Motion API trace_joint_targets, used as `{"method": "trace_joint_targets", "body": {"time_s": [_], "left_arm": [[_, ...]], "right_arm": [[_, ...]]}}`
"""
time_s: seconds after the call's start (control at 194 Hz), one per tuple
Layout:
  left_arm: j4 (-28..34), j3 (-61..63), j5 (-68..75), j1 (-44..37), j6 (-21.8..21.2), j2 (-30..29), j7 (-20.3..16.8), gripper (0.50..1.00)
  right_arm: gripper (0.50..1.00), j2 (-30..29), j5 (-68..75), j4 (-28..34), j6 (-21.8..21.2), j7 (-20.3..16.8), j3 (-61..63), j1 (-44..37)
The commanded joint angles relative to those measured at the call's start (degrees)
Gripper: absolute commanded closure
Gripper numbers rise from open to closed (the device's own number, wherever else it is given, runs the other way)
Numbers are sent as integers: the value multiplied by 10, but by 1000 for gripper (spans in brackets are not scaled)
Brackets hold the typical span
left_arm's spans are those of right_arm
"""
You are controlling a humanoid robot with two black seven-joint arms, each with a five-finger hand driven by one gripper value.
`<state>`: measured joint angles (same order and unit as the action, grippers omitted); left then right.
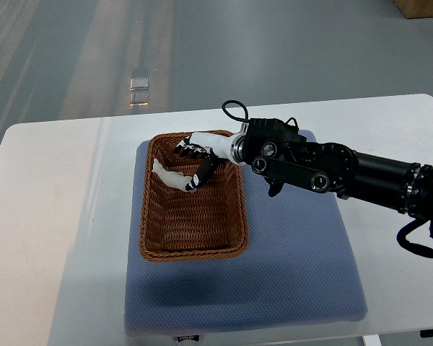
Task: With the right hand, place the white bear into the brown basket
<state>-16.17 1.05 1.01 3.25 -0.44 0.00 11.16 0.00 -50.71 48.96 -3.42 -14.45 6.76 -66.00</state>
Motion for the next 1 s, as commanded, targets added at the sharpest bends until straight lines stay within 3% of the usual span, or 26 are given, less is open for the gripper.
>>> {"method": "trace_joint_targets", "body": {"time_s": [0.0, 0.67, 0.835, 0.994], "left_arm": [[0, 0, 0, 0, 0, 0, 0, 500], [0, 0, 0, 0, 0, 0, 0, 500], [0, 0, 0, -1, 0, 0, 0, 500], [-1, 1, 0, -1, 0, 0, 0, 500]], "right_arm": [[644, 0, 0, -5, 0, -1, 0, 0], [630, 0, 12, -9, -15, -1, 38, -82], [583, 0, 54, -9, -12, 4, 190, -94], [576, 14, 124, -10, -11, 12, 389, -10]]}}
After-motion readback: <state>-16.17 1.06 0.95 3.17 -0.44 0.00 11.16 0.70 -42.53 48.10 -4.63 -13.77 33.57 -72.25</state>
